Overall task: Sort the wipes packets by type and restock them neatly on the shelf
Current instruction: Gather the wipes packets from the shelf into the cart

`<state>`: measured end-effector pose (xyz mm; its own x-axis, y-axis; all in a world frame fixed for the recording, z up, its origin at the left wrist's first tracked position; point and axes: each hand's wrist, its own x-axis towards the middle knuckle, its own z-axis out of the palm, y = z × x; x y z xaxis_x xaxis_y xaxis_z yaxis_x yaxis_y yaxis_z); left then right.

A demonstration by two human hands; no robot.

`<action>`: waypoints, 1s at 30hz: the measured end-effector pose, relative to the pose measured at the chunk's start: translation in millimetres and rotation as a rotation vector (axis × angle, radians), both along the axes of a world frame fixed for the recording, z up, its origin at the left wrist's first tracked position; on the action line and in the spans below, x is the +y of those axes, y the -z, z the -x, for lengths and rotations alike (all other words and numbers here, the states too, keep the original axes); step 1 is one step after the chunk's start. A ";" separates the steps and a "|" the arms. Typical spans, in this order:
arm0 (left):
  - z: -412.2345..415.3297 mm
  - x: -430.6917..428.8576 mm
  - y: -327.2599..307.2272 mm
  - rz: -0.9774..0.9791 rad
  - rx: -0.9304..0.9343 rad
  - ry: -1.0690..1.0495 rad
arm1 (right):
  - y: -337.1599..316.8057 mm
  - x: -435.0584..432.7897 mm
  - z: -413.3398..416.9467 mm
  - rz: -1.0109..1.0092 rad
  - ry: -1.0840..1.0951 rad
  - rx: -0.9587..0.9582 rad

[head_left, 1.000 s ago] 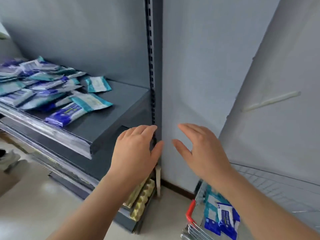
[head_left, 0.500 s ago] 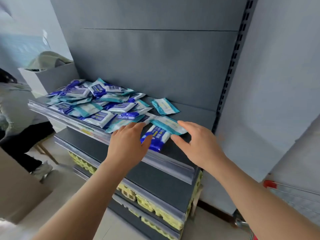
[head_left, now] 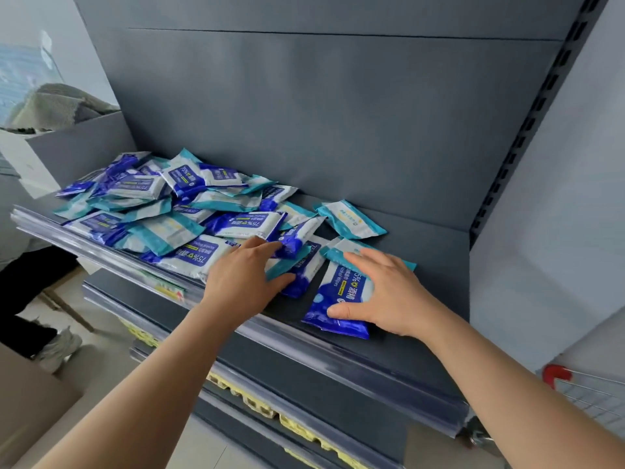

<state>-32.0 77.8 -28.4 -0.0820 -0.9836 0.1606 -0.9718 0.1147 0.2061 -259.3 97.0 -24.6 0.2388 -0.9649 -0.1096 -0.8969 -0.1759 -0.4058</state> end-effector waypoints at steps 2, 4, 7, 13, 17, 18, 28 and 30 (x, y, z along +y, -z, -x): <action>-2.9 -9.0 1.2 0.030 0.027 0.023 | -0.1 -5.2 -1.1 0.032 0.036 -0.015; -6.4 -18.1 2.0 0.068 0.097 0.047 | 0.5 -8.2 -3.3 0.096 0.072 -0.014; -12.5 -29.3 2.9 0.109 0.192 0.115 | -1.6 -8.1 -8.2 0.166 0.141 -0.038; -29.2 -49.8 8.6 -0.032 0.333 0.385 | -10.5 -0.8 -16.0 0.028 0.348 -0.210; -37.6 -54.7 5.6 -0.150 0.338 0.455 | -16.6 2.5 -26.3 0.041 0.454 -0.251; -38.1 -54.8 4.4 -0.166 0.341 0.454 | -16.6 2.1 -30.0 0.041 0.495 -0.237; -28.8 -53.8 -2.8 -0.206 0.330 0.449 | -31.1 -0.8 -53.4 -0.187 0.791 -0.069; -23.0 -51.6 -6.3 -0.222 0.455 0.406 | -30.9 -1.0 -53.5 -0.172 0.796 -0.074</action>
